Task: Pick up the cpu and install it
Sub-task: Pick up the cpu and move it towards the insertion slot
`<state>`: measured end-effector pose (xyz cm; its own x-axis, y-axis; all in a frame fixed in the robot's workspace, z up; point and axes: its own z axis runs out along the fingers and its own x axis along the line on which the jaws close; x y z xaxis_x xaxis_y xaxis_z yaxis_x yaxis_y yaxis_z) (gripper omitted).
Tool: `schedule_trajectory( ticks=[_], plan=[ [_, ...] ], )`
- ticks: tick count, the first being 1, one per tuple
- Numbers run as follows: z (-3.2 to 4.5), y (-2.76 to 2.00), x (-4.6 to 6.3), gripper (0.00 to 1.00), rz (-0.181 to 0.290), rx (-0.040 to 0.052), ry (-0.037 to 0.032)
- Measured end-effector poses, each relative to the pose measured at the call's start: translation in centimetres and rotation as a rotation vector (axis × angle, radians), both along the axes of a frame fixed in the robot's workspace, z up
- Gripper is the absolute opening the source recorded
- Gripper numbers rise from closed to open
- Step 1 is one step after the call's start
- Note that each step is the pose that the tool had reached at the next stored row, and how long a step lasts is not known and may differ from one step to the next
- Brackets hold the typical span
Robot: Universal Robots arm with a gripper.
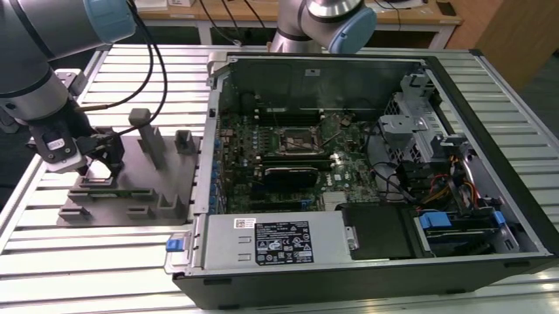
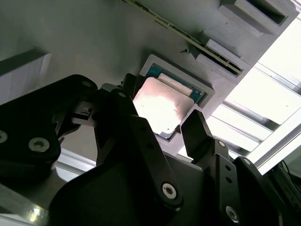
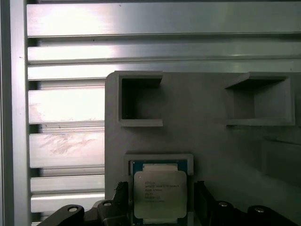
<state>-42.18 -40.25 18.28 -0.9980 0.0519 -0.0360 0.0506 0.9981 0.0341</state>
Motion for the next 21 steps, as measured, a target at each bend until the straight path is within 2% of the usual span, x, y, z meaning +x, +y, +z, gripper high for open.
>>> schedule_trajectory(
  ticks=[8, 11, 18, 19, 20, 21],
  plan=[
    [-0.01, 0.01, 0.00, 0.66, 0.000, 0.0004, -0.0001],
    [-0.02, 0.01, 0.00, 0.66, 0.000, 0.0056, -0.0002],
    [-0.01, 0.01, 0.00, 0.66, 0.000, 0.0072, 0.0000],
    [-0.01, 0.01, 0.00, 0.64, 0.000, 0.0074, 0.0000],
    [0.00, 0.01, 0.00, 0.58, 0.000, 0.0076, 0.0001],
    [0.00, 0.01, 0.00, 0.58, 0.000, 0.0078, 0.0001]
  ],
)
